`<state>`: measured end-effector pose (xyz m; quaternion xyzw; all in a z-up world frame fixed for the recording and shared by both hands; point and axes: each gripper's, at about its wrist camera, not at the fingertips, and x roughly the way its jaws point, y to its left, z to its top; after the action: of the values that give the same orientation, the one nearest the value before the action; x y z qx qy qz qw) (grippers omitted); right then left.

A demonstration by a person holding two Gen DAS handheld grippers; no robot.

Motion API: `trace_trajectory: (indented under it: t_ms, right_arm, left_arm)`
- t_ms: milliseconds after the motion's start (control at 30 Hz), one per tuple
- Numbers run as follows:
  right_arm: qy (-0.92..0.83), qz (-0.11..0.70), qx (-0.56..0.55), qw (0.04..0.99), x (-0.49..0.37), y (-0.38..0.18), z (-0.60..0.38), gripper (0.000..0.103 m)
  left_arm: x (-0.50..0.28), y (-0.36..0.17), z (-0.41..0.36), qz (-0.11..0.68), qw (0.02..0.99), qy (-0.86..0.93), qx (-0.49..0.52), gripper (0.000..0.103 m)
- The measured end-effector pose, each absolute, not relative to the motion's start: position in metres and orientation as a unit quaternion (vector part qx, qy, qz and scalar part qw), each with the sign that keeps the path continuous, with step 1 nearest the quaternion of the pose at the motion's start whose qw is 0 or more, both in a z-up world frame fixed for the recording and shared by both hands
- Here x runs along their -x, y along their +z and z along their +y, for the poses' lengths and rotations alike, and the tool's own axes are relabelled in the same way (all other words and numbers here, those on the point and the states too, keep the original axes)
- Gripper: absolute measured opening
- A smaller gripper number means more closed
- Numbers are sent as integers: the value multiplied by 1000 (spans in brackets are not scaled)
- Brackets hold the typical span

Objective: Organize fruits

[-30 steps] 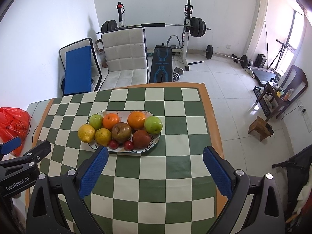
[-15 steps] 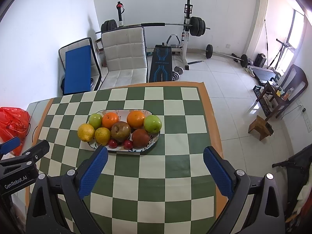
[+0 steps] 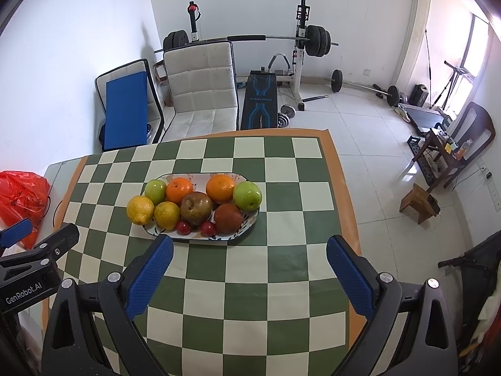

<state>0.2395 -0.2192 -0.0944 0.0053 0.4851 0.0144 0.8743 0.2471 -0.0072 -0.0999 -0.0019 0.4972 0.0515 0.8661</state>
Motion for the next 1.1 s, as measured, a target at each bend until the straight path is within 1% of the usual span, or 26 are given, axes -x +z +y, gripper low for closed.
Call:
trace_trajectory:
  t_ms: [533, 1100]
  right_arm:
    - [15, 478, -5, 878, -233, -85, -214, 100]
    - [15, 472, -4, 881, -227, -75, -212, 100]
  left_arm:
    - [-245, -96, -10, 492, 869, 49, 3, 103]
    - [-236, -83, -11, 469, 882, 40, 2, 103]
